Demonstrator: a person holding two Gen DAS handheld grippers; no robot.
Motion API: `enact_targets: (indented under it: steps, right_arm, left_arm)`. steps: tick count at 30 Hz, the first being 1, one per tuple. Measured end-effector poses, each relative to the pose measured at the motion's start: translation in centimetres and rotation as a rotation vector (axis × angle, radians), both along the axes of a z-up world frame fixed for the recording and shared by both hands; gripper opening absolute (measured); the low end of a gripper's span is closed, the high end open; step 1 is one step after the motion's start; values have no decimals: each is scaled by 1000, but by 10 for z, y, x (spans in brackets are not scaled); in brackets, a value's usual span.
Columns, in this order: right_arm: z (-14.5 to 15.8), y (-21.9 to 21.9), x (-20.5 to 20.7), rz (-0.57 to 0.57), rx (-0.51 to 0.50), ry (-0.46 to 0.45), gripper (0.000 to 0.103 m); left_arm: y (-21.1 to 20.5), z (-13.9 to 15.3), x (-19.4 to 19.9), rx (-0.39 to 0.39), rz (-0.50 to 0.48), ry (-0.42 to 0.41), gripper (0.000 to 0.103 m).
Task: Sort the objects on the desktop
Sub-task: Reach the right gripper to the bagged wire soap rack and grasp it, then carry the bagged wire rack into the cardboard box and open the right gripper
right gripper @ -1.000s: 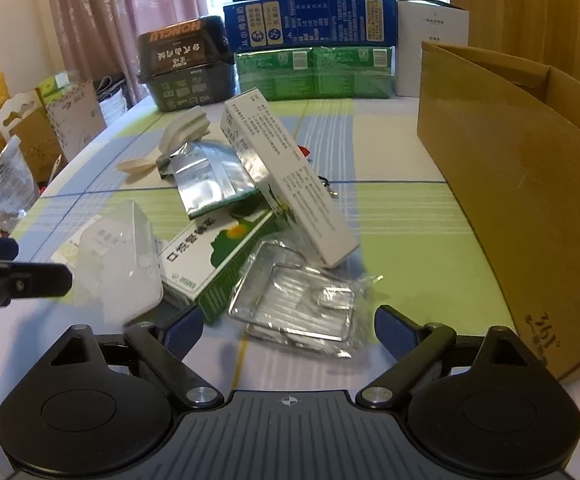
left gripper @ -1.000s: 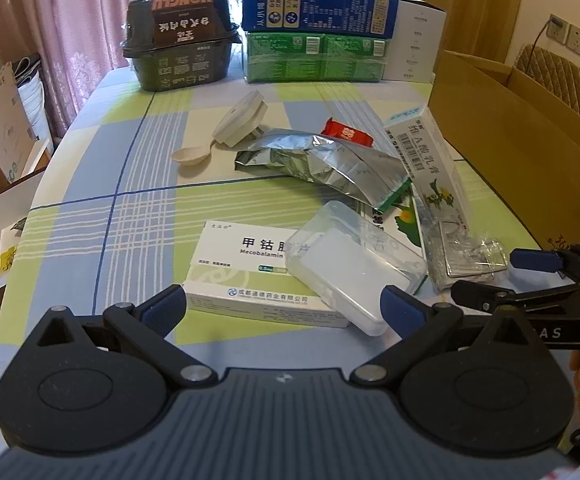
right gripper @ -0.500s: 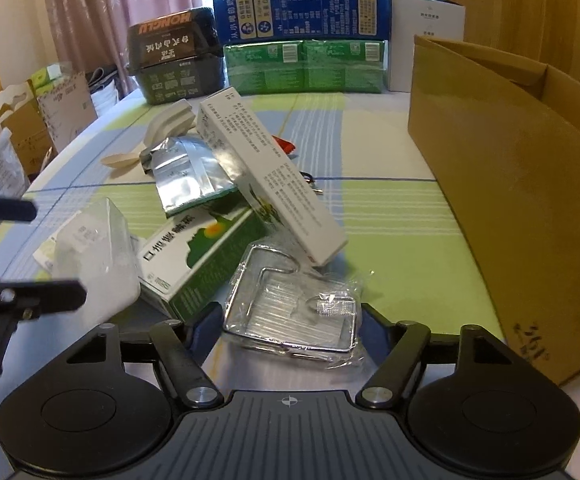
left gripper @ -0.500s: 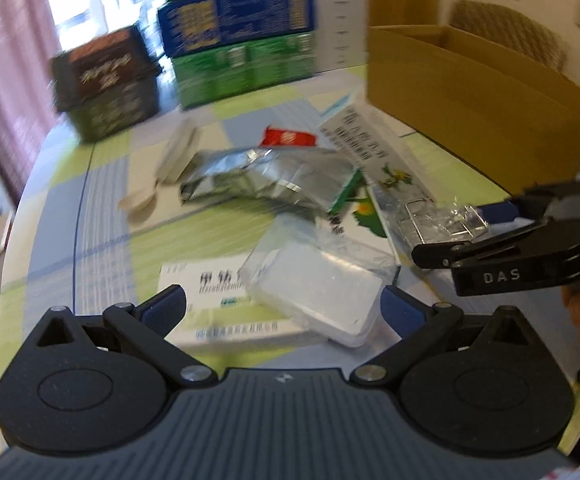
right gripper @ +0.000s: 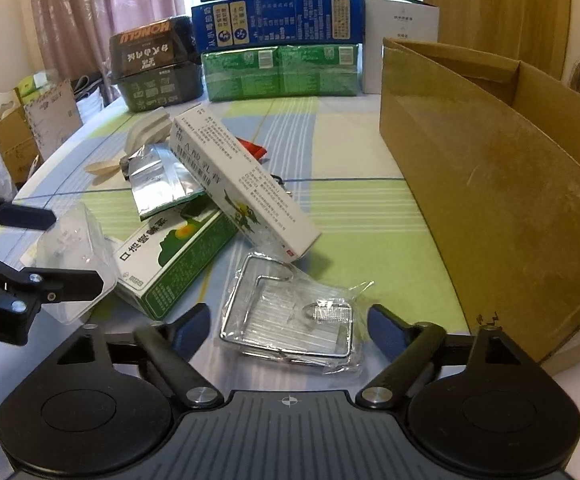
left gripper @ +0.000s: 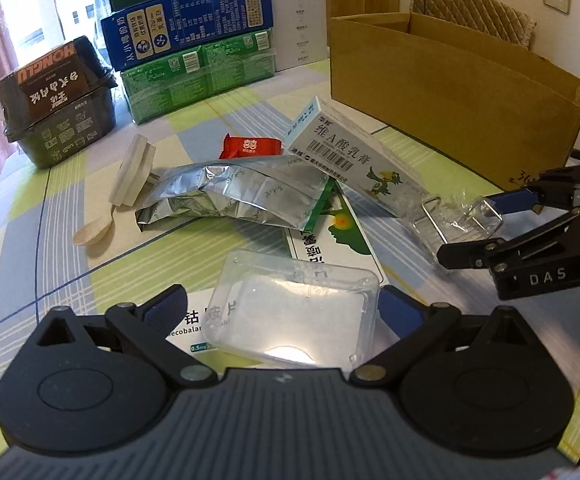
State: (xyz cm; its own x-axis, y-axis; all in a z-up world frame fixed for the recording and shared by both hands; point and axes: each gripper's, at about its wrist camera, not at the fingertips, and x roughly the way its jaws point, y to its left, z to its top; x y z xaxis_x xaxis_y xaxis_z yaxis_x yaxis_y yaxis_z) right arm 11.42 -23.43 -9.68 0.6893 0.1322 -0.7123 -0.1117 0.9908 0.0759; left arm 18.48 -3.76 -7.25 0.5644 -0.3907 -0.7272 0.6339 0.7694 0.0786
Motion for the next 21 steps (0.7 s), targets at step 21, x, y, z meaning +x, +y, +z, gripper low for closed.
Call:
enact_targets:
  steps: [21]
  right_arm:
    - [-8, 2, 2, 15, -9, 22, 71]
  left_arm:
    - [-3, -2, -4, -10, 96, 47, 86]
